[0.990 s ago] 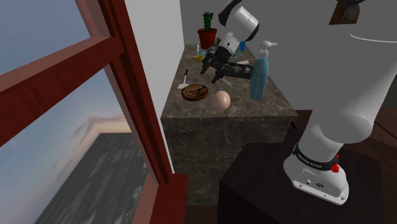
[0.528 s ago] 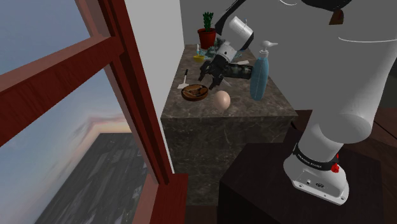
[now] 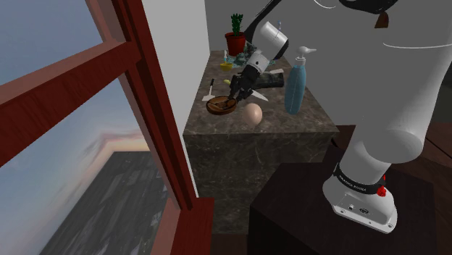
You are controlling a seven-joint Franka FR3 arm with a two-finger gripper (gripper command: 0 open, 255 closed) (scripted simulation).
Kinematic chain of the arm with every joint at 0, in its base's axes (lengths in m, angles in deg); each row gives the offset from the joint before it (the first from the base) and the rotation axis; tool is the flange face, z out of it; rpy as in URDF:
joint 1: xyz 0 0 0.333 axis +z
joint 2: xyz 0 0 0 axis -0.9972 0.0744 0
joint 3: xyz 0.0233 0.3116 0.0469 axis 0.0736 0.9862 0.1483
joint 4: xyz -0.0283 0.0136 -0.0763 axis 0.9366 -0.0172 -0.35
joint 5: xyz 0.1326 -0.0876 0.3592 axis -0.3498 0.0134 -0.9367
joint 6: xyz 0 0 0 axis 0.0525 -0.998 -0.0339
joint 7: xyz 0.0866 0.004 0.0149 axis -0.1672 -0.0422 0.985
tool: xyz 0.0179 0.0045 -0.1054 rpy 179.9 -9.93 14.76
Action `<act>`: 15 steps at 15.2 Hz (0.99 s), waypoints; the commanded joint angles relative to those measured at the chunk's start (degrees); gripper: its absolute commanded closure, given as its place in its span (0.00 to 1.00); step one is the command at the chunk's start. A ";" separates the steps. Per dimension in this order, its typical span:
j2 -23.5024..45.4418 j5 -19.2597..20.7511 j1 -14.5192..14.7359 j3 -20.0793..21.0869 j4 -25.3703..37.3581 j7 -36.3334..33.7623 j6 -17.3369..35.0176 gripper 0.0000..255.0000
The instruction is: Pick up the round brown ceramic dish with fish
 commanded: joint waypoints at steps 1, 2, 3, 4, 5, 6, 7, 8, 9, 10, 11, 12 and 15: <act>0.09 0.00 0.02 0.03 -0.03 0.00 0.06 1.00; 0.06 -0.02 0.04 0.04 -0.10 0.02 0.11 1.00; 0.00 0.00 0.06 0.05 -0.15 -0.01 0.13 1.00; -0.02 0.00 0.07 0.06 -0.16 -0.03 0.15 1.00; -0.07 0.12 0.00 -0.04 -0.17 0.01 0.05 1.00; -0.64 0.54 0.05 -0.10 -0.05 -0.61 -0.17 1.00; -1.19 0.94 0.10 -0.16 0.09 -1.22 -0.40 1.00; -1.73 1.35 0.15 -0.22 0.24 -1.83 -0.64 1.00; -2.27 1.74 0.19 -0.27 0.40 -2.45 -0.88 1.00; -2.79 2.13 0.22 -0.31 0.57 -3.06 -1.13 1.00; -3.31 2.51 0.26 -0.35 0.75 -3.67 -1.39 1.00; -3.81 2.89 0.29 -0.39 0.95 -4.28 -1.66 1.00; -5.26 3.97 0.37 -0.46 1.60 -6.09 -2.49 1.00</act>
